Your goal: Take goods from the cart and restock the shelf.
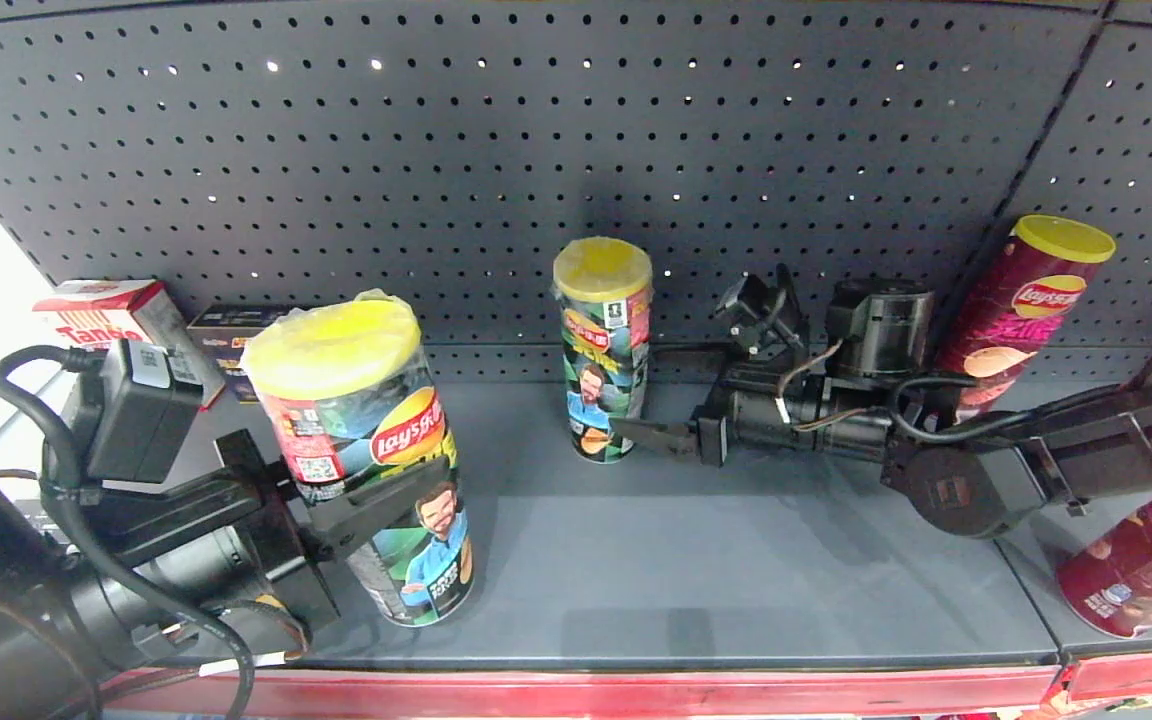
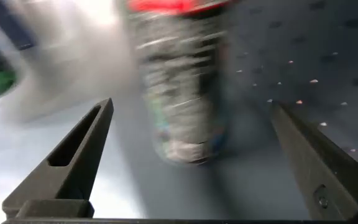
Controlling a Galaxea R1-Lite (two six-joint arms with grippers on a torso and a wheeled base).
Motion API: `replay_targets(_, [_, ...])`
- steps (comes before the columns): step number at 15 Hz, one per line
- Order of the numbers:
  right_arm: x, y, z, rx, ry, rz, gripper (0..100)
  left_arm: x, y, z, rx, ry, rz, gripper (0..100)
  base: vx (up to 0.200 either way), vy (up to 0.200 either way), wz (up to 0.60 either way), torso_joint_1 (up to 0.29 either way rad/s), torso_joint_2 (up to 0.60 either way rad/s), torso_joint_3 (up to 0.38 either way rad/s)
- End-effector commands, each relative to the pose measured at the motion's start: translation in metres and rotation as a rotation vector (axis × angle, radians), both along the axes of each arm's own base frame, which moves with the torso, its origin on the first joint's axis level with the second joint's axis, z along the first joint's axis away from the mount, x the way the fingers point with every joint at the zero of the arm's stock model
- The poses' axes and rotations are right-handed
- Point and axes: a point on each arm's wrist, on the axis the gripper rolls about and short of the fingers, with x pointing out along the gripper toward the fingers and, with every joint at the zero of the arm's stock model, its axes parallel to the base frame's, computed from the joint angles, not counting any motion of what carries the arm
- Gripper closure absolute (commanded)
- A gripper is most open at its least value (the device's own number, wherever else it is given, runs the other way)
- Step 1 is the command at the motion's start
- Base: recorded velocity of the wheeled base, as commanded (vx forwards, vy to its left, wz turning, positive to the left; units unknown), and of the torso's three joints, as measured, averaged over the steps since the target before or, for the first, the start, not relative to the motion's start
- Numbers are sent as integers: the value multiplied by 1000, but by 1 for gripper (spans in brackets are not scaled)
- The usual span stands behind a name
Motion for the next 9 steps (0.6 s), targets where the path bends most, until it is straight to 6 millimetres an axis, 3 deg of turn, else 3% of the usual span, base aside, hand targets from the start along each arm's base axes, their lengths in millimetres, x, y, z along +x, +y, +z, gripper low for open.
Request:
replay_targets(1, [5, 11, -4, -2, -2, -2, 0, 0, 0, 1, -2, -4, 0, 100, 0, 0, 0, 0, 0, 0])
replay_targets(4, [6, 27, -7, 2, 28, -40, 0, -1, 0, 1, -1, -2, 0, 100, 0, 0, 0, 0, 0, 0])
replay_targets(9, [25, 40, -11, 24, 5, -98, 0, 0, 0, 0, -1, -1, 0, 100, 0, 0, 0, 0, 0, 0])
